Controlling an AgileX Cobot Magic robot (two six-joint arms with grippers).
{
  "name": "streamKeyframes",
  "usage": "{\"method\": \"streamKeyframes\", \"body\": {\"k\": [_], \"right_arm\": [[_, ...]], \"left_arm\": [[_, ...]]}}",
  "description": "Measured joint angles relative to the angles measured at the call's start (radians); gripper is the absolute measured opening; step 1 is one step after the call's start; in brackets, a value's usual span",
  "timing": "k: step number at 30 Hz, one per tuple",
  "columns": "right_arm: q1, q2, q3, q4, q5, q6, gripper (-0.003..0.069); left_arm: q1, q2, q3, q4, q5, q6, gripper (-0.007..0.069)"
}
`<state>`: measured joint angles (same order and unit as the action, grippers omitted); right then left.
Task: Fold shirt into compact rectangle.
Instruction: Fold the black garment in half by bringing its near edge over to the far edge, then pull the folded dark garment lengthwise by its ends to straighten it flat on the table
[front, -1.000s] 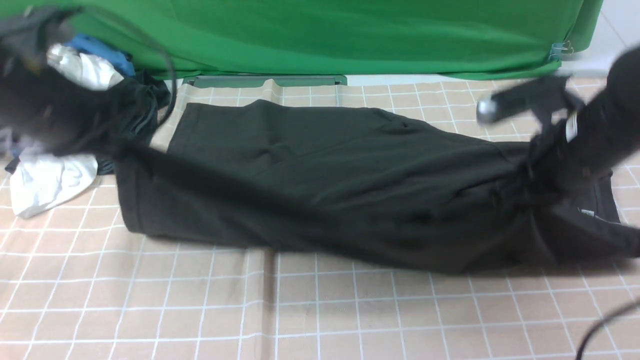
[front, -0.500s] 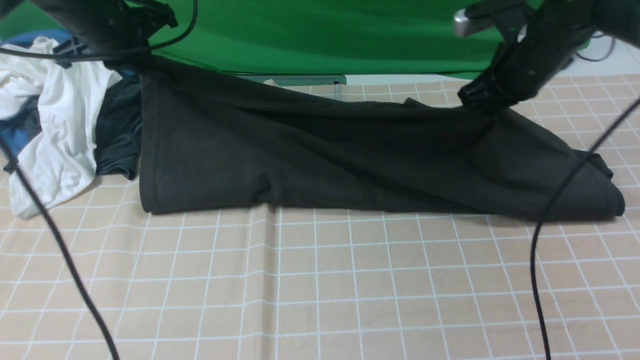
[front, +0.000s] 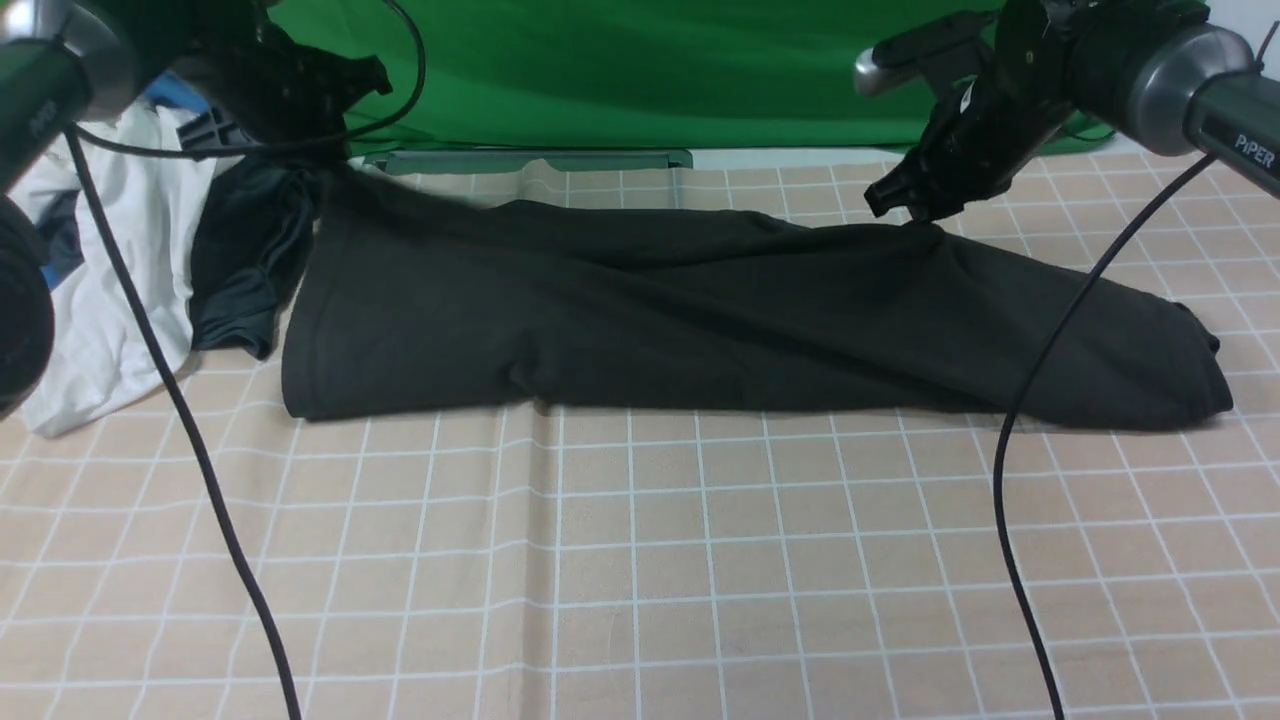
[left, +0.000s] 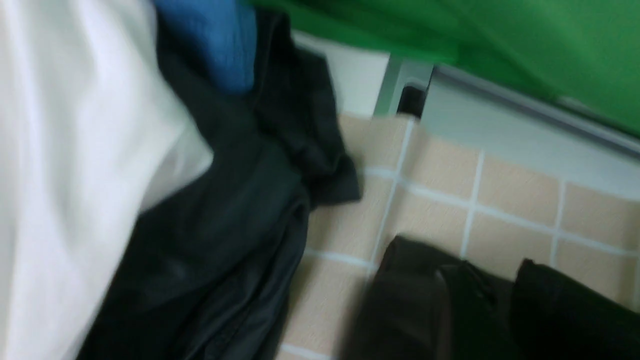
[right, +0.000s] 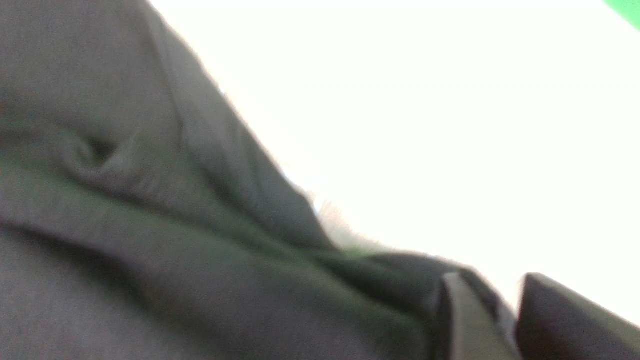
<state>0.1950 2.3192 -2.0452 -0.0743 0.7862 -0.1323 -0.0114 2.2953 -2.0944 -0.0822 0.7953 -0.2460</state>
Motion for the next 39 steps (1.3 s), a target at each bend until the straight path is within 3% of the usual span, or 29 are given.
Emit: {"method": "streamKeyframes", "body": {"k": [3, 5, 6, 9, 10, 11, 13, 15, 17, 23, 29, 31, 36, 39], "right_arm": [[0.0, -0.024, 0.0, -0.017, 0.034, 0.0, 0.0438], [0.0, -0.048, 0.0, -0.027, 0.079, 0.0, 0.047], [-0.001, -0.089, -0.001, -0.042, 0.148, 0.0, 0.0463], [-0.006, -0.166, -0.001, -0.052, 0.276, -0.018, 0.0314], [-0.008, -0.182, -0.002, -0.052, 0.31, -0.023, 0.0262], [-0.014, -0.21, -0.002, -0.052, 0.348, -0.029, 0.0159], [-0.026, -0.245, -0.002, -0.043, 0.398, -0.03, 0.0071], [-0.061, -0.284, 0.02, -0.004, 0.415, -0.032, 0.0036], [-0.091, -0.323, 0.063, 0.033, 0.42, -0.033, 0.0034], [-0.17, -0.445, 0.231, 0.074, 0.431, -0.052, 0.0035], [-0.184, -0.474, 0.293, 0.086, 0.437, -0.078, 0.0035], [-0.184, -0.474, 0.3, 0.112, 0.437, -0.081, 0.0035], [-0.184, -0.474, 0.3, 0.139, 0.437, -0.082, 0.0035], [-0.184, -0.474, 0.3, 0.139, 0.437, -0.082, 0.0035]], "left_arm": [[0.0, -0.011, -0.062, 0.004, 0.092, 0.041, 0.0272], [0.0, -0.019, -0.084, 0.006, 0.155, 0.083, 0.0304], [0.0, -0.035, -0.119, 0.006, 0.265, 0.148, 0.0328], [0.0, -0.078, -0.121, 0.002, 0.383, 0.246, 0.029], [0.0, -0.094, -0.105, 0.002, 0.392, 0.254, 0.0261], [0.0, -0.116, -0.074, 0.001, 0.398, 0.26, 0.0216], [0.0, -0.154, 0.0, 0.001, 0.406, 0.266, 0.013], [0.0, -0.219, 0.162, 0.002, 0.409, 0.273, 0.0042], [0.0, -0.268, 0.305, 0.006, 0.413, 0.274, 0.0018], [0.001, -0.355, 0.621, -0.007, 0.286, 0.341, 0.0029], [0.001, -0.358, 0.67, -0.05, 0.177, 0.404, 0.0206], [0.001, -0.358, 0.669, -0.051, 0.117, 0.407, 0.0339], [0.001, -0.335, 0.669, -0.062, 0.055, 0.408, 0.0571], [0.001, -0.299, 0.669, -0.103, 0.041, 0.43, 0.0627]]}}
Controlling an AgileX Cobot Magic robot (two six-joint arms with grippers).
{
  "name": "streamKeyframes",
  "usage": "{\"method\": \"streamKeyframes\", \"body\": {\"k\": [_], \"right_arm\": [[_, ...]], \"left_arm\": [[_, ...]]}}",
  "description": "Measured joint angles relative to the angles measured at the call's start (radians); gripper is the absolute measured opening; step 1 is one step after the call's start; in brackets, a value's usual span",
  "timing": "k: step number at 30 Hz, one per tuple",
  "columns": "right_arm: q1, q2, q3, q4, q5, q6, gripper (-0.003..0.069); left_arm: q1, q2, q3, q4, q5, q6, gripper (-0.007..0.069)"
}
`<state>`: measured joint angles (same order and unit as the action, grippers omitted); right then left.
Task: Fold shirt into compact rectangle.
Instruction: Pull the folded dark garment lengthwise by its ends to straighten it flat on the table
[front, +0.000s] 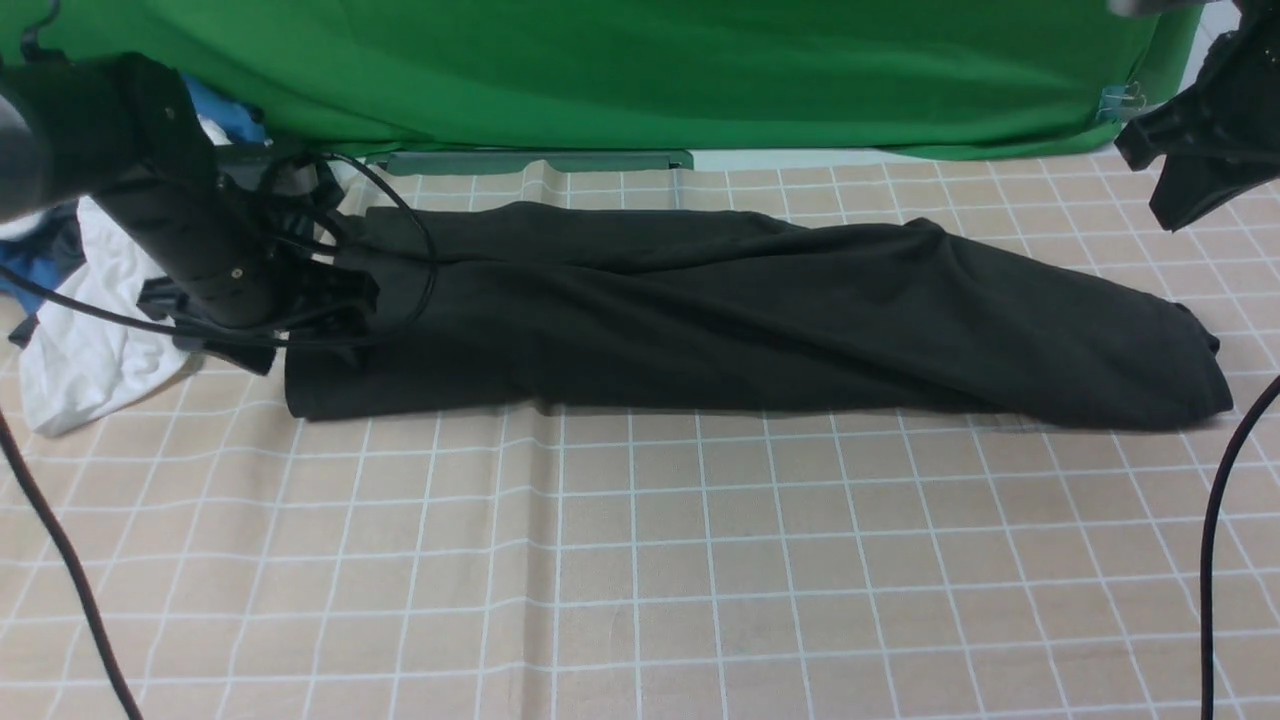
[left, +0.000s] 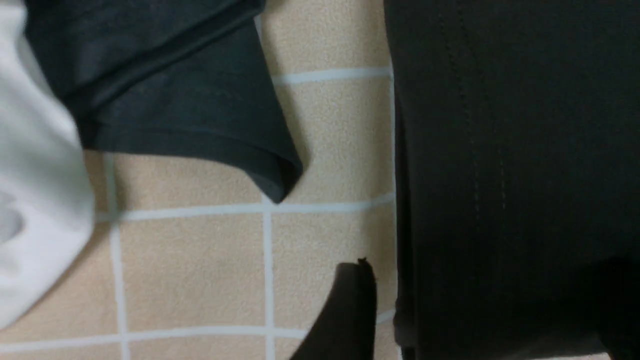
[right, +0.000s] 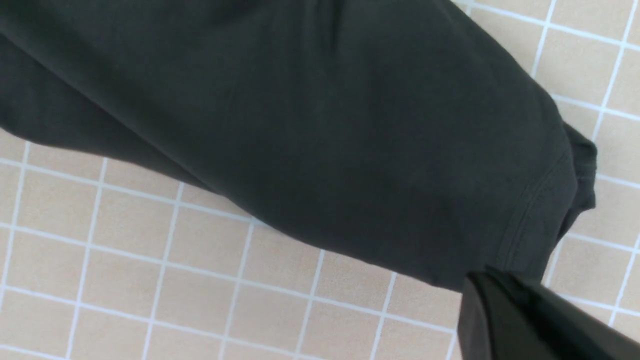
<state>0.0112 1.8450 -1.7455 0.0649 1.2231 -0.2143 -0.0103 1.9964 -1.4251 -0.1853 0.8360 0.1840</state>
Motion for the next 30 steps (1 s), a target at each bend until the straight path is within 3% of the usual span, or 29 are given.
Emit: {"method": "streamKeyframes", "body": {"k": [2, 6, 11, 20, 23, 27, 30], "right_arm": [[0.0, 0.0, 0.0, 0.001, 0.0, 0.0, 0.0035], [0.0, 0.0, 0.0, 0.001, 0.0, 0.0, 0.0035], [-0.002, 0.0, 0.0, 0.001, 0.0, 0.001, 0.0035], [-0.107, -0.019, 0.169, -0.005, -0.015, 0.057, 0.0054], [-0.136, -0.019, 0.228, -0.008, -0.088, 0.081, 0.0159], [-0.14, -0.012, 0.252, -0.007, -0.201, 0.083, 0.0424], [-0.14, 0.023, 0.252, -0.005, -0.239, 0.083, 0.0556]], "left_arm": [[0.0, 0.024, 0.0, -0.033, 0.003, 0.028, 0.0617], [0.0, 0.056, -0.002, -0.071, 0.009, 0.055, 0.0504], [-0.001, 0.061, -0.007, -0.101, 0.026, 0.061, 0.0169], [-0.001, -0.058, -0.003, -0.032, 0.086, 0.061, 0.0149], [-0.001, -0.106, -0.003, -0.016, 0.089, 0.061, 0.0149], [-0.001, -0.123, -0.002, -0.003, 0.089, 0.061, 0.0149], [-0.001, -0.123, -0.001, -0.003, 0.09, 0.061, 0.0149]]}}
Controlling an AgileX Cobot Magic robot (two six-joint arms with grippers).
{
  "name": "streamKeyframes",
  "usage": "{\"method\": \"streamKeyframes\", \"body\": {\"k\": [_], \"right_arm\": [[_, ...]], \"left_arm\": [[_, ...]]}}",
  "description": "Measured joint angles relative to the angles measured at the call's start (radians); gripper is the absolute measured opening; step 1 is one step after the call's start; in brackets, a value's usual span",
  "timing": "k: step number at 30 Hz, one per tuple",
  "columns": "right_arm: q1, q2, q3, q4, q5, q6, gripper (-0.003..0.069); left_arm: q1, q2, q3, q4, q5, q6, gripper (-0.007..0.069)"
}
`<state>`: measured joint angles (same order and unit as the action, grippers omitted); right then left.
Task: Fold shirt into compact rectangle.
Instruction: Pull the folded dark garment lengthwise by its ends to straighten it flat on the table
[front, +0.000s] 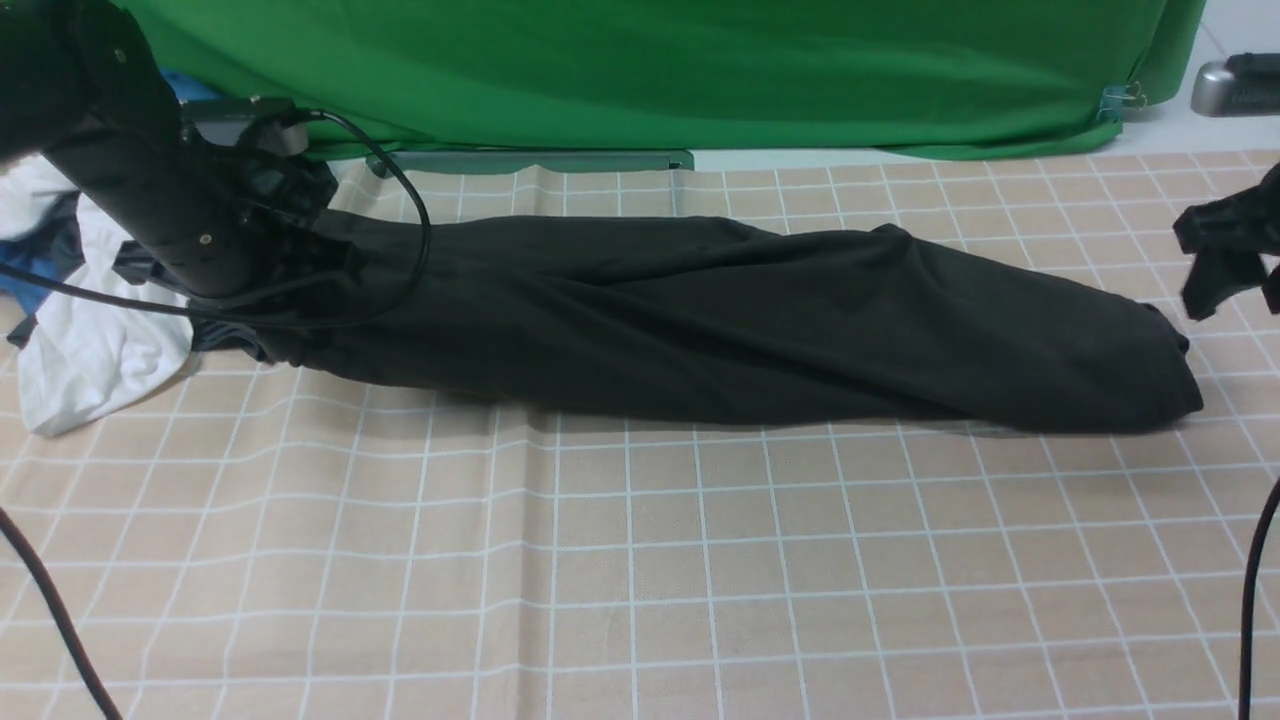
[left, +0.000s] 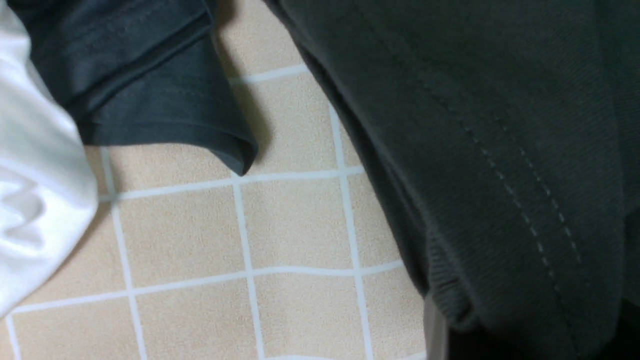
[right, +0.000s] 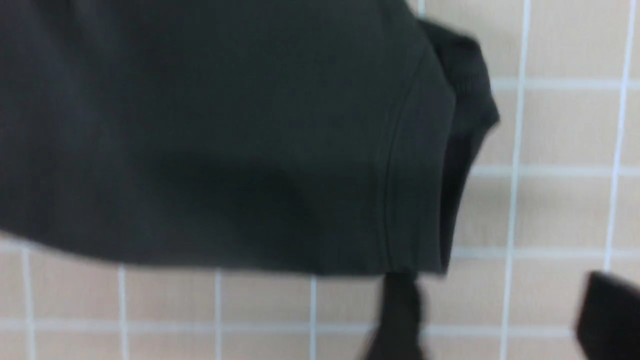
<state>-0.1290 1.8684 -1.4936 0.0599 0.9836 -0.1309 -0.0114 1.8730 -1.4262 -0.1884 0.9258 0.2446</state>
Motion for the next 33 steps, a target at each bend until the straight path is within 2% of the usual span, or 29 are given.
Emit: {"method": "streamKeyframes", "body": {"k": [1, 3, 5, 7, 9, 12, 13, 15, 21, 24, 33], "right_arm": [[0.0, 0.026, 0.0, 0.0, -0.006, 0.0, 0.0587], [0.0, 0.082, 0.004, 0.0, -0.007, 0.0, 0.0602], [0.0, 0.108, 0.004, 0.0, -0.007, 0.0, 0.0596], [0.0, 0.161, 0.005, 0.01, -0.007, -0.002, 0.0551], [0.0, 0.187, 0.007, 0.046, -0.007, -0.023, 0.0456], [0.001, 0.195, 0.007, 0.093, -0.019, -0.08, 0.0208], [0.001, 0.195, 0.007, 0.106, -0.023, -0.088, 0.0146], [0.001, 0.19, 0.005, 0.118, -0.016, -0.098, 0.0089], [0.001, 0.052, 0.007, 0.142, 0.142, -0.109, 0.008], [0.002, -0.054, 0.069, 0.151, 0.201, -0.11, 0.008], [0.002, -0.331, 0.516, 0.146, 0.184, -0.096, 0.008]], "left_arm": [[0.0, 0.0, 0.0, 0.001, 0.0, 0.0, 0.0149], [0.0, 0.0, 0.0, 0.001, 0.0, 0.0, 0.0149], [0.0, 0.0, 0.0, 0.001, 0.001, 0.0, 0.0149], [0.0, 0.0, 0.0, 0.001, 0.002, 0.0, 0.0149], [0.0, 0.0, 0.0, 0.001, 0.003, -0.005, 0.0149], [0.0, -0.002, 0.0, 0.006, 0.012, -0.017, 0.0149], [0.0, -0.007, 0.0, 0.014, 0.017, -0.03, 0.0149], [0.001, -0.018, 0.001, 0.031, 0.029, -0.048, 0.0149], [0.051, -0.147, 0.033, 0.079, 0.132, -0.118, 0.0149], [0.093, -0.245, 0.129, 0.089, 0.166, -0.145, 0.0149], [0.167, -0.551, 0.554, 0.101, 0.198, -0.184, 0.0149]]}}
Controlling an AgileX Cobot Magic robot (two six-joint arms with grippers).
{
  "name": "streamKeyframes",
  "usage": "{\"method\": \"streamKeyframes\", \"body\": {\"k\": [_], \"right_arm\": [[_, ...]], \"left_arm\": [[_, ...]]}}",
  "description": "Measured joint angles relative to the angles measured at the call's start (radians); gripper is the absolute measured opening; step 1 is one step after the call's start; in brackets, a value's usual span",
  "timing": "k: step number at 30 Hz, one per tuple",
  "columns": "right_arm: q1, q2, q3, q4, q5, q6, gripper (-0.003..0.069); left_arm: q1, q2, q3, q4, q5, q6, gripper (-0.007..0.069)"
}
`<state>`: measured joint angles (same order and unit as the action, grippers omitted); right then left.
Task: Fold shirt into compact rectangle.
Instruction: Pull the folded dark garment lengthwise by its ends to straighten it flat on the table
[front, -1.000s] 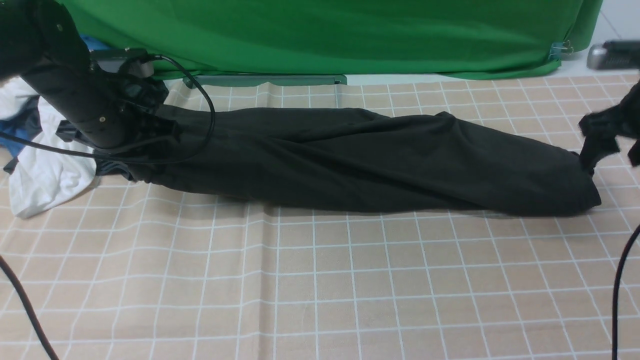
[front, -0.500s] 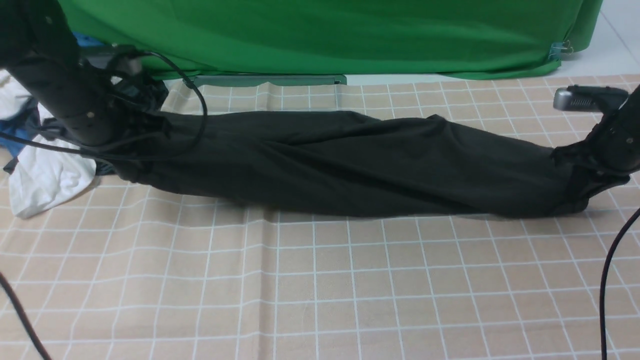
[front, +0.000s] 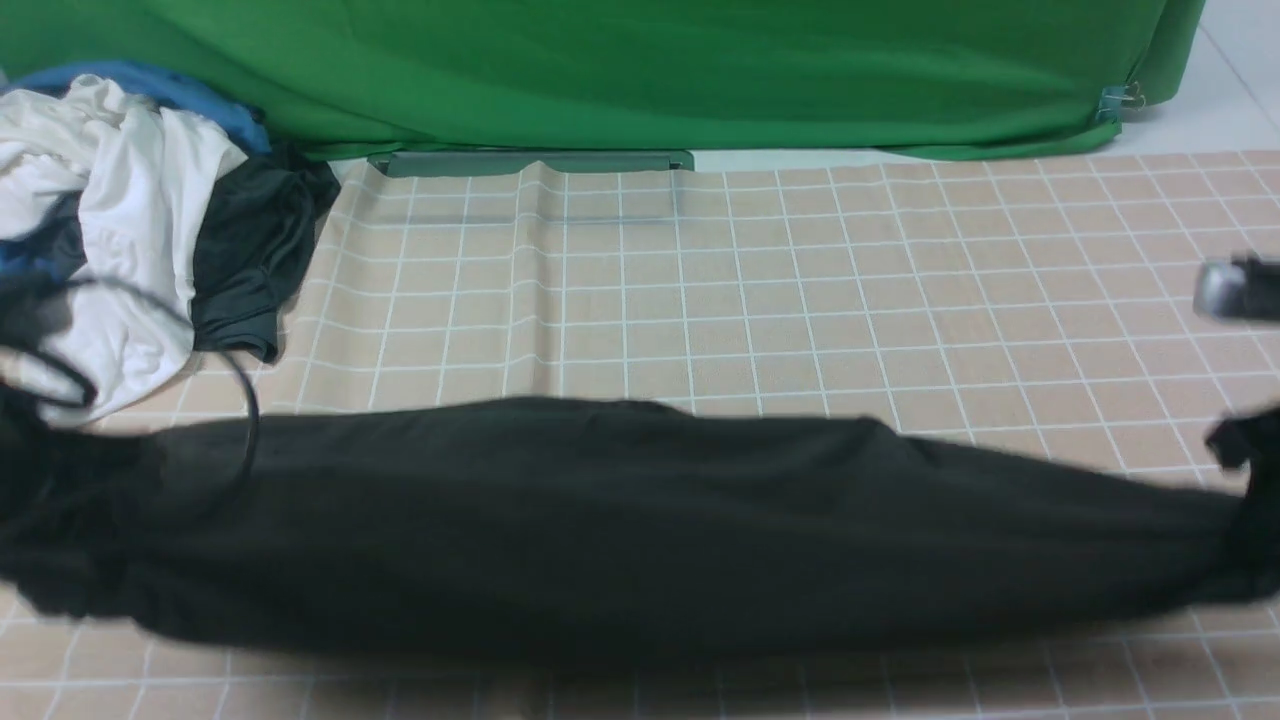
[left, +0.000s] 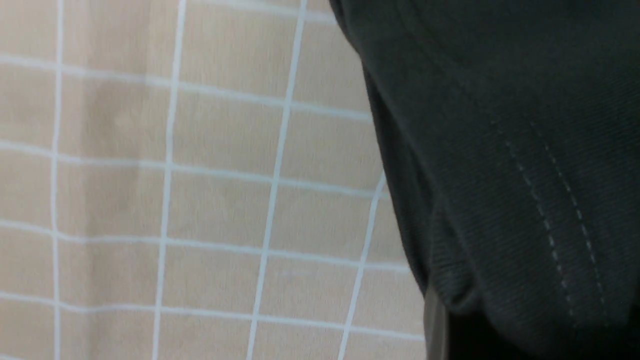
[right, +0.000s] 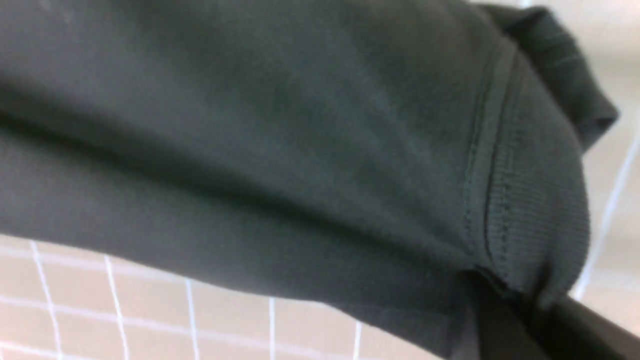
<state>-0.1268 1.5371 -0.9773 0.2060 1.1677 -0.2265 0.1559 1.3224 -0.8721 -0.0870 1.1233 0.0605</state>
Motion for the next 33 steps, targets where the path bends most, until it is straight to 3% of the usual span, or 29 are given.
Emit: {"method": "streamKeyframes", "body": {"k": [5, 9, 17, 19, 22, 24, 27, 29, 33], "right_arm": [[0.0, -0.037, 0.163, -0.031, -0.06, 0.009, 0.008], [0.0, -0.038, 0.19, -0.044, -0.089, 0.01, 0.012], [0.004, -0.042, 0.143, -0.066, -0.073, 0.05, 0.044], [0.021, -0.042, 0.109, -0.07, -0.075, 0.05, 0.0471], [0.075, -0.043, 0.069, -0.073, -0.125, 0.05, 0.0483], [0.128, -0.042, 0.047, -0.073, -0.183, 0.046, 0.0486], [0.222, -0.011, 0.005, -0.073, -0.235, 0.016, 0.0487], [0.275, 0.03, -0.02, -0.081, -0.257, -0.008, 0.0487], [0.334, 0.117, -0.044, -0.115, -0.304, -0.029, 0.0487]], "left_arm": [[0.002, -0.072, 0.11, 0.001, -0.029, -0.003, 0.0149], [0.002, -0.09, 0.123, 0.012, -0.027, -0.008, 0.0167], [0.002, -0.123, 0.112, 0.161, -0.016, -0.088, 0.0497], [0.002, -0.126, 0.089, 0.169, -0.004, -0.109, 0.0556], [0.002, -0.129, 0.05, 0.129, -0.021, -0.112, 0.0587], [0.002, -0.129, 0.039, 0.064, -0.058, -0.098, 0.0575], [-0.024, -0.114, 0.039, -0.043, -0.096, -0.052, 0.0501], [-0.056, -0.085, 0.043, -0.069, -0.1, -0.045, 0.0423], [-0.131, 0.003, 0.074, -0.081, -0.124, -0.04, 0.0189]]}}
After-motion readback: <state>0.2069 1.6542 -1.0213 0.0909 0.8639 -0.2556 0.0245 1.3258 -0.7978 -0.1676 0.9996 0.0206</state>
